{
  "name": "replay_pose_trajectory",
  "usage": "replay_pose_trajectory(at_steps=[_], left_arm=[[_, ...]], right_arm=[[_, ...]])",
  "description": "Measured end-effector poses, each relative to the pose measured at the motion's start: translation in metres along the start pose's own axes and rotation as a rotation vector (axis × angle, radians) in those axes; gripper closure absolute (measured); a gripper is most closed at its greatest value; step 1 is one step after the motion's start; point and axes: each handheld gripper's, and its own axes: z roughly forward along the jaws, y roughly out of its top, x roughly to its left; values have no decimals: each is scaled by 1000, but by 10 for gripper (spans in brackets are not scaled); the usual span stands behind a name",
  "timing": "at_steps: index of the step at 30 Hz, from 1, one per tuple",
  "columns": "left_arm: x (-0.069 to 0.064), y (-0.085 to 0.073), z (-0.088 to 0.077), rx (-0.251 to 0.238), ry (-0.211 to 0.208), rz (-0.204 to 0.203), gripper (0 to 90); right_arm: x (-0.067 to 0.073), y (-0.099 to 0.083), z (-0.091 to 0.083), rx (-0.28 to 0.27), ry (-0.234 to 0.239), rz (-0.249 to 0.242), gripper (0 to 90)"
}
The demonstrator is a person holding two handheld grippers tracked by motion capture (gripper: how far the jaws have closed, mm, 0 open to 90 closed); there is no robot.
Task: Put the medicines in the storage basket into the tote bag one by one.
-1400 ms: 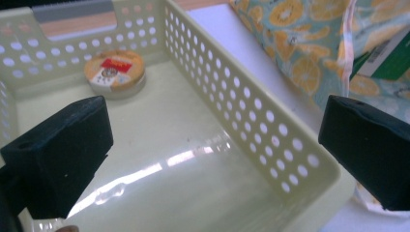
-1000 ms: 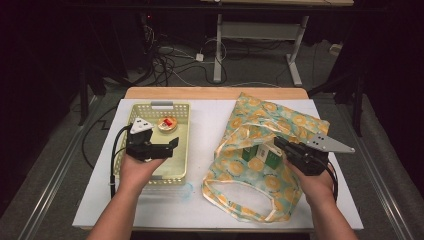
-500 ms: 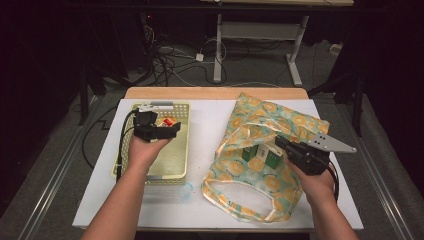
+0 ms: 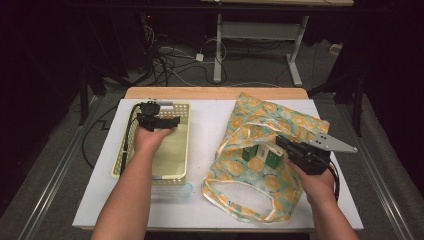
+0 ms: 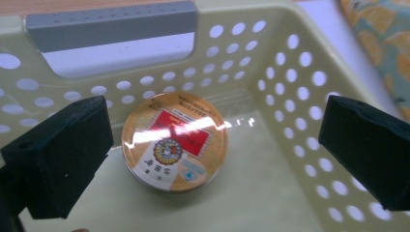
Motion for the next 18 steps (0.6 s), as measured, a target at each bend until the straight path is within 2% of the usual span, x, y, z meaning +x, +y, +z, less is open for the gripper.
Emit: replay_pose_trajectory(at_steps=[5,8,16,18], left_arm=[[6,2,17,60,23,-12,0],[10,4,27,109,65,-8,0],[18,2,45,199,86,-49,0],[21,0,48,230,98,-71,0]], right_arm=[[2,-1,2,6,3,2,900],[3,-2,3,11,9,-2,900],[2,-4,5,17,9,6,900],[1,-4,5,16,9,8,900]])
